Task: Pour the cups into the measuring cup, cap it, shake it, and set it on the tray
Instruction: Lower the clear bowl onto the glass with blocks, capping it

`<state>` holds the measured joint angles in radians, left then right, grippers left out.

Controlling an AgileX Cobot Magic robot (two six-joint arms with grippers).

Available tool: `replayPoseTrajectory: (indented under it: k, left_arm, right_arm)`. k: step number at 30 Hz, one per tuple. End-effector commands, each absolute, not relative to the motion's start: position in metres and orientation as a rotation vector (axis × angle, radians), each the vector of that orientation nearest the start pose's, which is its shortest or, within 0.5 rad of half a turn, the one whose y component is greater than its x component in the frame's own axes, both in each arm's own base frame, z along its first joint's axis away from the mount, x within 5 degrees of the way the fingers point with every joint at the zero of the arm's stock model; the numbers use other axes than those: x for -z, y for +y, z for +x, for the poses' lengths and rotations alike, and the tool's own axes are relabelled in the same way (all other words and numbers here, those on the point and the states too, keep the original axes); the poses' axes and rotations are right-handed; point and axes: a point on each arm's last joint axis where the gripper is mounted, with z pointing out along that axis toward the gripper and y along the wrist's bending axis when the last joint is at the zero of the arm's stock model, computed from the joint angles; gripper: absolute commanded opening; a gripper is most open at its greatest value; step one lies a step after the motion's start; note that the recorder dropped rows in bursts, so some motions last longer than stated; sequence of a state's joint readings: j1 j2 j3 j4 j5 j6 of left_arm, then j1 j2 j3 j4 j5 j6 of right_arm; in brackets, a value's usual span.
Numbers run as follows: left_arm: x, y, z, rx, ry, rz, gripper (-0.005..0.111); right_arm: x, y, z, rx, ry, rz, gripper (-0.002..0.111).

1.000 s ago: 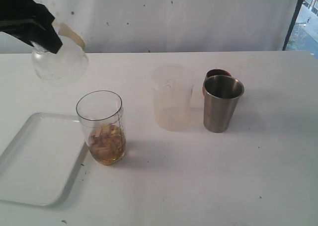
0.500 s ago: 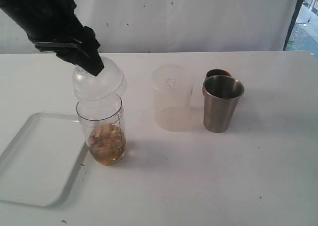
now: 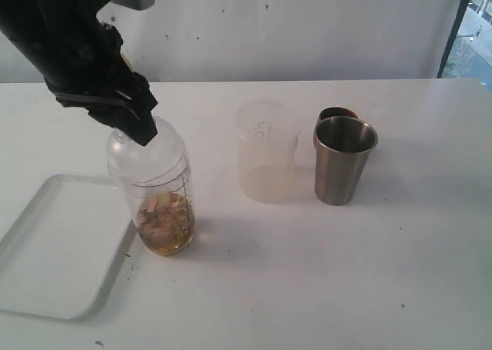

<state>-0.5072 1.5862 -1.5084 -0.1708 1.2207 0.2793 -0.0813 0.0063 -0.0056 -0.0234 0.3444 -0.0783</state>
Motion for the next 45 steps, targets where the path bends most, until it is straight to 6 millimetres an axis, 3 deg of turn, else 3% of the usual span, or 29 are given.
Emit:
replayPoseTrajectory:
  k: [1, 10, 20, 34, 45]
  left_arm:
    - [-0.341, -0.171, 0.275, 0.29, 2.594, 1.067, 0.0]
    - [-0.34, -0.173, 0.279, 0.294, 2.564, 1.048, 0.0]
    - [-0.323, -0.179, 0.289, 0.287, 2.613, 1.053, 0.0]
    - [-0.326, -0.182, 0.295, 0.272, 2.495, 1.093, 0.0]
    - [-0.325, -0.181, 0.292, 0.268, 2.506, 1.149, 0.0]
  right_arm:
    - [-0.183, -0.006, 0.053, 0.14, 1.826, -0.003, 0.0]
    - [-0.183, -0.006, 0.053, 0.14, 1.826, -0.003, 0.0]
    - [-0.183, -0.006, 0.053, 0.14, 1.826, -0.003, 0.0]
    - [-0.183, -0.006, 0.053, 0.14, 1.826, -0.003, 0.0]
    - [-0.183, -0.006, 0.053, 0.14, 1.826, -0.003, 0.0]
